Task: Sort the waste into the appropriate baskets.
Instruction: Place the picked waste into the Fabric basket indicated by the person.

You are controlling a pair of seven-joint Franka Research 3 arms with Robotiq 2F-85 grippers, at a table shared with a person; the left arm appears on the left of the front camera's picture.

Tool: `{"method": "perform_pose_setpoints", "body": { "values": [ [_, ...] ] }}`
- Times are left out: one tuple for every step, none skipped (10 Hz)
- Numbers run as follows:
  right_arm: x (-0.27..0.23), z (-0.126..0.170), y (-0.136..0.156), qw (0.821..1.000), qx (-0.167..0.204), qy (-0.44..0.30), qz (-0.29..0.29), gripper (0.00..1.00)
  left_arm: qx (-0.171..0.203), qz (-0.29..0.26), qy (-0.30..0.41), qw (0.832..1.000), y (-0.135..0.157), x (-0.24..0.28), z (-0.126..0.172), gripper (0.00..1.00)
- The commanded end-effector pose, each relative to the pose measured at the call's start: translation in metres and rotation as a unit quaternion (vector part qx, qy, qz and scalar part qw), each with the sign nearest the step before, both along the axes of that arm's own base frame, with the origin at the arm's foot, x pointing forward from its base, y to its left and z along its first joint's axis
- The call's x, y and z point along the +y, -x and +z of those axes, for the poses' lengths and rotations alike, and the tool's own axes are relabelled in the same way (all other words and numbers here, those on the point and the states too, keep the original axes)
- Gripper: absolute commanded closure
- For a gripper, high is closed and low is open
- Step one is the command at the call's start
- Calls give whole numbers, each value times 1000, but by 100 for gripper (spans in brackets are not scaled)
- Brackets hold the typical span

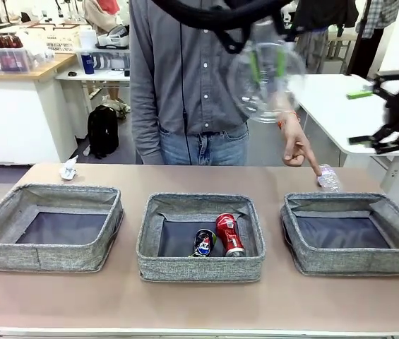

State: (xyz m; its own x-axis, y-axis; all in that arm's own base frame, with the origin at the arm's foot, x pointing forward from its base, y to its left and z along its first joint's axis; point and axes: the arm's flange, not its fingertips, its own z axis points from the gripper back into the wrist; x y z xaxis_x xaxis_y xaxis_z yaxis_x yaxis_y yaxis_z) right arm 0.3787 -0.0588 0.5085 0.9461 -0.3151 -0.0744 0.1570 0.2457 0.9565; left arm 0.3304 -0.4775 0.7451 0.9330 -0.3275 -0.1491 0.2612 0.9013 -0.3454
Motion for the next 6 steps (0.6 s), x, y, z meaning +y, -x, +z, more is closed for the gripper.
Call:
{"method": "perform_pose_setpoints", "body": {
  "values": [
    [-70,-7,26,997,22,-2,-72,0,2,10,72,997,37,5,-74,76],
    [-103,-11,44,992,35,14,-121,0,18,-7,96,995,40,-19,-97,76],
    [-135,-14,67,984,44,26,-170,0,9,-17,103,994,44,-51,-121,76],
    [-157,-17,90,977,44,25,-205,0,-22,-26,113,993,45,-80,-140,76],
    [-171,-20,113,975,29,15,-221,0,-56,-6,120,991,43,-106,-160,76],
    [-178,-26,133,976,5,-20,-216,0,-110,34,111,987,38,-128,-177,76]
  ]
}}
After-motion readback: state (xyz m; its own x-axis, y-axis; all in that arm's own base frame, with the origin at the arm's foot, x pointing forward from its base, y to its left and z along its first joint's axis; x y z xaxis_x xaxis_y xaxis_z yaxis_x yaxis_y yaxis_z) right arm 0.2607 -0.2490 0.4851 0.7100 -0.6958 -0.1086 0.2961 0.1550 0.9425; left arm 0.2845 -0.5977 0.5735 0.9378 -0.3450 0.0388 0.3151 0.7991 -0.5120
